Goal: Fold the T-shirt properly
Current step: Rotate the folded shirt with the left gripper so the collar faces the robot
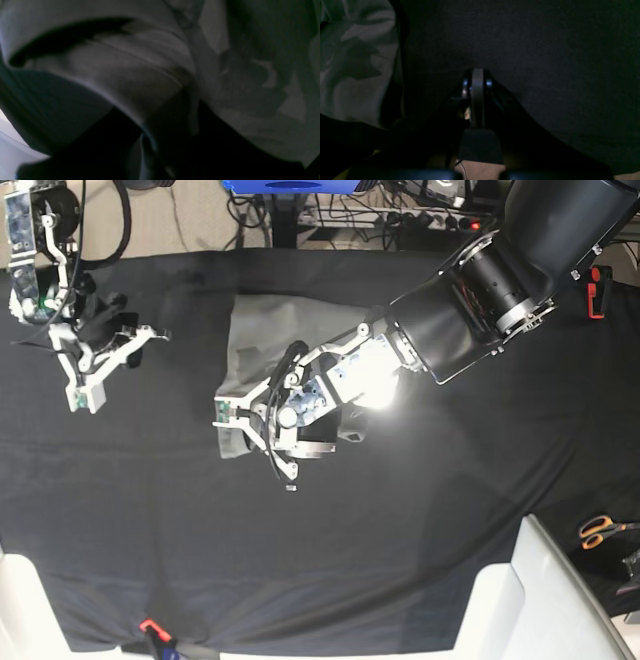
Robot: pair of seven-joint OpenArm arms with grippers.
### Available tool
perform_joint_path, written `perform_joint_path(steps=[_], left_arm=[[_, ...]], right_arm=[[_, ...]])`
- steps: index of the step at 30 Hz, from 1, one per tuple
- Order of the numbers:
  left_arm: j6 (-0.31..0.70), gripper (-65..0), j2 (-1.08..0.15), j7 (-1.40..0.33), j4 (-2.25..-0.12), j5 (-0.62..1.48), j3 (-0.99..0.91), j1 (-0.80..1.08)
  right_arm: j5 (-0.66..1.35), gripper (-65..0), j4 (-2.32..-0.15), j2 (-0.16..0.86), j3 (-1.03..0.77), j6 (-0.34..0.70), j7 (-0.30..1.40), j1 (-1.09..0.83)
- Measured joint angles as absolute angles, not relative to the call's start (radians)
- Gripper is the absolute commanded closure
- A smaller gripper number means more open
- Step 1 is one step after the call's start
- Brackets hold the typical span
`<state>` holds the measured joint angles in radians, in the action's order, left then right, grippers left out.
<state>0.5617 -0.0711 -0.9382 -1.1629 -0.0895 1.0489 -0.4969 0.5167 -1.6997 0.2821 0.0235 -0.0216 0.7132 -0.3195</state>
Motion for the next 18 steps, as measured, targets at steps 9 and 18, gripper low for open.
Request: perform_joint_path(steps=[9,18], left_arm=[[0.562,0.0,-0.073,-0.969,-1.161,-0.082,1.049,-0.497],[0.561,0.0,-0.085,-1.012,-1.161,-0.078,1.048,-0.492]], right_arm=[[0.517,-1.4,-1.700,0.282,0.023,-0.022,0.708,-0.313],[0.517,-1.4,-1.700,0.282,0.023,-0.022,0.709,-0.314]])
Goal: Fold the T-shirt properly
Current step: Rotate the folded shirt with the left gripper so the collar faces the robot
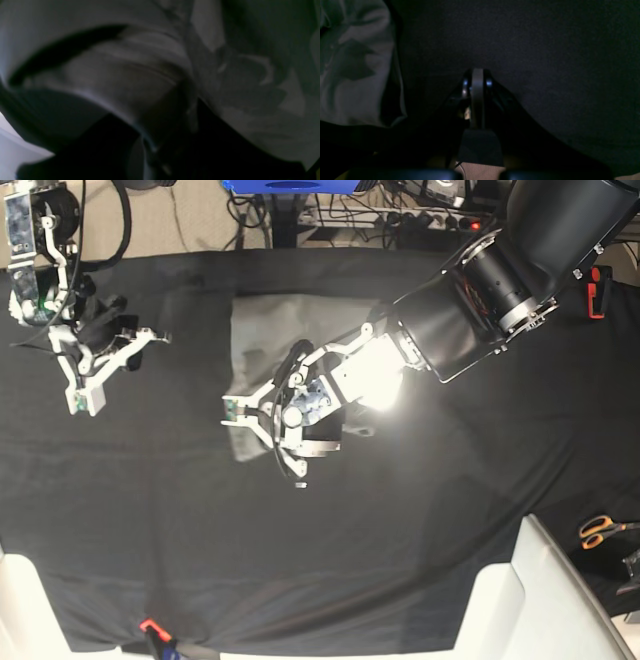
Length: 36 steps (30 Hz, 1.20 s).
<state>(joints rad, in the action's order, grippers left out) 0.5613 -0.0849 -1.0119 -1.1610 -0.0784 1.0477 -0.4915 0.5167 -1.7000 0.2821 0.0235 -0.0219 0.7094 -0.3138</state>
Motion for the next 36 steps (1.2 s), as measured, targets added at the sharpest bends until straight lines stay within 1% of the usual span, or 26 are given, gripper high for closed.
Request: perform_joint_path(steps=[20,23,24,25,28,30,31,34,36], left_arm=[[0.561,-0.2,-0.103,-1.018,-1.161,-0.078,1.046,-0.493],[0.561,-20.6,-0.104,-1.019,-1.162,-0.079,1.046,-0.496],[0.562,-25.2,-0.105,-1.020,-1.162,-0.083,1.046,-0.497],[0.561,-31.6,-0.106,-1.023,-1.161,-0.084,1.046,-0.502],[0.562,-44.8,-0.108,-1.032,-1.160,-0.091,1.046,-0.533],[0.561,-49.9,-0.109,-1.033,-1.160,-0.094,1.046,-0.559],[0.561,-51.3,-0.108,-1.034,-1.160,-0.094,1.046,-0.572],[0.562,-51.2,-0.108,-1.042,-1.161,-0.089,1.046,-0.619],[0.563,-51.2,-0.107,-1.079,-1.167,-0.082,1.035,-0.660]], right_arm=[[0.516,-1.4,-1.702,0.282,0.023,-0.022,0.709,-0.314],[0.517,-1.4,-1.702,0.282,0.023,-0.022,0.709,-0.314],[0.517,-1.4,-1.702,0.282,0.023,-0.022,0.709,-0.314],[0.516,-1.4,-1.702,0.282,0.023,-0.022,0.709,-0.314],[0.516,-1.4,-1.702,0.282,0.023,-0.022,0.709,-0.314],[0.516,-1.4,-1.702,0.282,0.024,-0.022,0.709,-0.314],[0.517,-1.4,-1.702,0.282,0.024,-0.022,0.709,-0.314],[0.516,-1.4,-1.702,0.282,0.024,-0.022,0.709,-0.314],[0.517,-1.4,-1.702,0.282,0.024,-0.022,0.710,-0.314]])
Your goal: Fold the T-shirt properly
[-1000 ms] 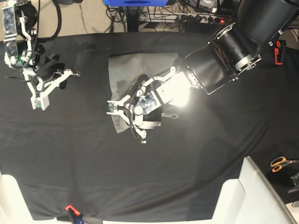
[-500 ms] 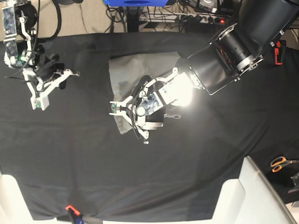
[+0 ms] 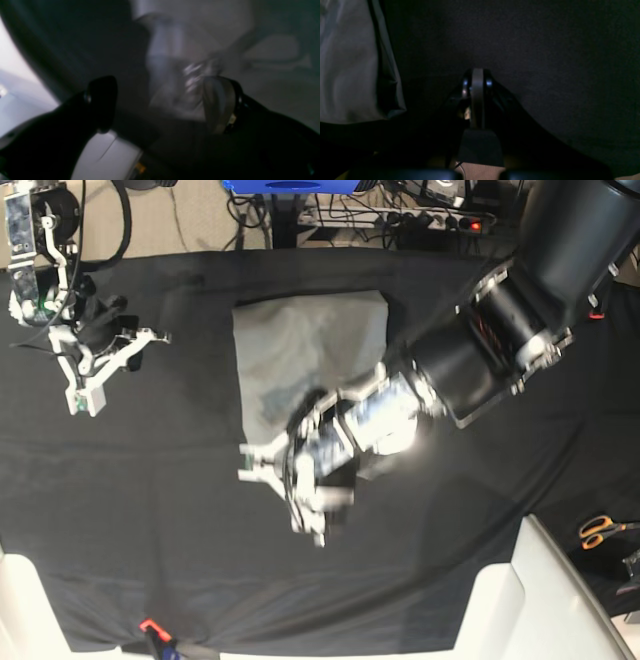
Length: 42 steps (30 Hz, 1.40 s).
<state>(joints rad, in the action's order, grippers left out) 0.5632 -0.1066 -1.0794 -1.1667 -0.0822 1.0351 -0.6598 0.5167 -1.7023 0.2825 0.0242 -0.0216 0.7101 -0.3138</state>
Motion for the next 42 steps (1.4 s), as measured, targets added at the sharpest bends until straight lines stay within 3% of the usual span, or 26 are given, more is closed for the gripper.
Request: perform_joint_path(steps=[4,5,6,8,9,10,14,18,21,35,42], left_arm=[[0.561,-50.0,-0.101,-1.165,-1.308,-0.089,0.904,-0.699],[0.561,-46.4,-0.089,-1.182,-1.339,-0.090,0.863,-0.695],[0.558,-40.6,-0.084,-1.193,-1.367,-0.091,0.824,-0.677],[0.554,-19.4,-0.093,-1.160,-1.414,-0.100,0.751,-0.591],[0.554,-5.8,-0.109,-1.135,-1.438,-0.098,0.717,-0.528],[0.554,0.0,-0.134,-1.118,-1.457,-0.092,0.691,-0.452],[0.562,0.0,-0.216,-1.066,-1.612,-0.112,0.513,-0.171],[0.555,0.0,-0.198,-0.959,-1.763,-0.104,0.419,0.015],[0.565,0.0,-0.188,-0.881,-1.779,-0.102,0.405,0.155],[0.553,0.0,-0.185,-0.847,-1.737,-0.105,0.400,0.221],[0.458,0.0,-0.213,-0.813,-1.604,-0.076,0.402,0.242]], right_arm=[[0.516,-1.4,-1.703,0.282,0.024,-0.022,0.708,-0.315],[0.516,-1.4,-1.705,0.282,0.025,-0.022,0.708,-0.316],[0.516,-1.4,-1.705,0.282,0.025,-0.022,0.710,-0.316],[0.517,-1.4,-1.706,0.282,0.025,-0.022,0.709,-0.316],[0.516,-1.4,-1.708,0.282,0.023,-0.022,0.704,-0.321],[0.510,-1.4,-1.716,0.285,0.022,-0.022,0.704,-0.331],[0.509,-1.4,-1.801,0.286,0.026,0.126,0.706,-0.368],[0.511,-1.2,-1.822,0.281,0.031,0.274,0.710,-0.360],[0.494,-1.2,-1.818,0.285,0.033,0.325,0.723,-0.368],[0.498,-1.2,-1.813,0.268,0.046,0.334,0.717,-0.367],[0.498,-1.2,-1.813,0.271,0.046,0.333,0.711,-0.382]])
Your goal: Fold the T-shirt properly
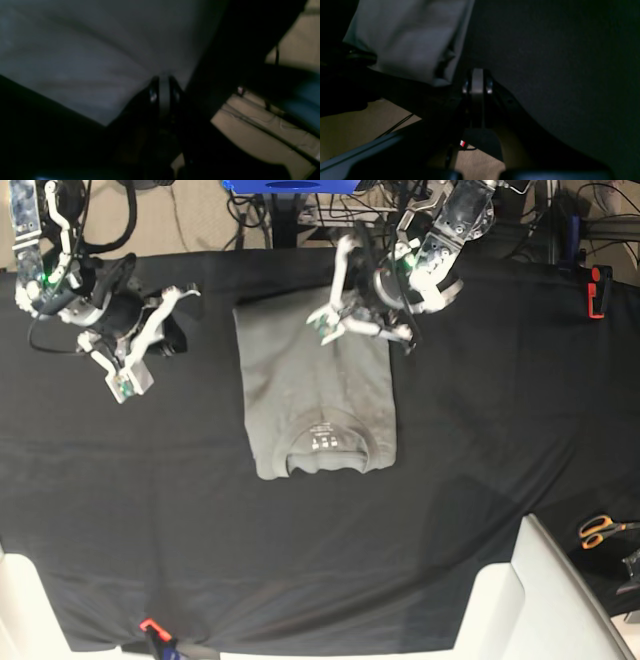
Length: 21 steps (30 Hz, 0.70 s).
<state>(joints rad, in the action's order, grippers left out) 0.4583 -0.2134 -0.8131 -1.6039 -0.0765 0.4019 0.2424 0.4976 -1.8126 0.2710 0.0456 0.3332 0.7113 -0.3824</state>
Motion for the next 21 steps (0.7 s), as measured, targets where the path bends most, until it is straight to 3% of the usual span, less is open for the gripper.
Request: perform_joint_path(steps=[8,13,21], left_arm=[[0.469,0.0,-0.235,-0.849,-1.733,-0.079,0.373,0.282],[0.457,0.0,-0.242,-0.823,-1.837,-0.102,0.156,0.289],[0.457,0.0,-0.289,-0.840,-1.763,-0.097,-0.197,0.482]], right_arm=[[0.498,-1.2,-1.813,0.271,0.054,0.334,0.707,-0.379],[0.493,-1.2,-1.818,0.283,0.133,0.336,0.715,-0.362],[0.383,-1.2,-1.816,0.290,0.421,0.339,0.714,-0.261]])
